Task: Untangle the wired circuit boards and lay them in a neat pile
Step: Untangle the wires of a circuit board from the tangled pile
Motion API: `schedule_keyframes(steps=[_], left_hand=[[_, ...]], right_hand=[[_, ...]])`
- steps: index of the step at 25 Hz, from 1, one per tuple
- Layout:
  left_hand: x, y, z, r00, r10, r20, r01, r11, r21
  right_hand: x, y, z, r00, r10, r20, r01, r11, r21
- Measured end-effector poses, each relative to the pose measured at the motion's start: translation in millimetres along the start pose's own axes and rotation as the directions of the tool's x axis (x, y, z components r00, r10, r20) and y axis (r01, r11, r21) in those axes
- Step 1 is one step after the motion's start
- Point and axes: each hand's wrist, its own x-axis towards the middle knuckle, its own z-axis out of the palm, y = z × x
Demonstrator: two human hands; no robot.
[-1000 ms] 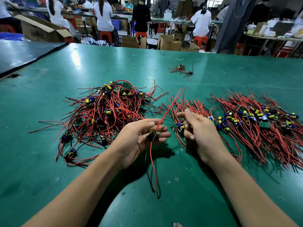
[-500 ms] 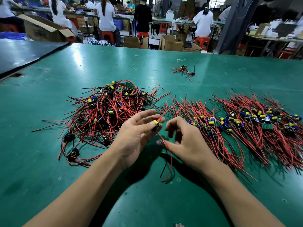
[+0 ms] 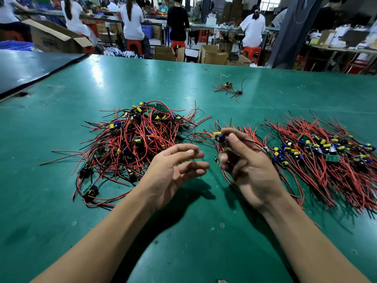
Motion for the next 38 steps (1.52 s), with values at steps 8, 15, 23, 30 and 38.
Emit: schedule_keyframes(steps=[8, 15, 23, 30, 38], left_hand=[[-11, -5, 9, 0.937, -0.225, 0.268, 0.195, 0.972, 0.134], [-10, -11, 5, 0.947, -0.190, 0.258, 0.154, 0.976, 0.154], [-5, -18, -1, 0.985, -0.099, 0.144, 0.051, 0.951, 0.305], [-6, -17, -1, 0.973, -0.140, 0.184, 0.066, 0.932, 0.357], [-7, -15, 1, 0.976, -0.147, 0.161, 0.089, 0.942, 0.323]], right_hand=[[-14, -14, 0, 0.871, 0.303, 0.388, -0.397, 0.897, 0.191], [-3, -5, -10, 0.888, 0.428, 0.168, -0.375, 0.886, -0.274], [-1, 9, -12, 0.944, 0.321, 0.073, -0.270, 0.882, -0.386], [2, 15, -11, 0.999, 0.031, -0.041, -0.048, 0.841, -0.539], [2, 15, -9, 0.993, 0.112, -0.034, -0.114, 0.861, -0.496]])
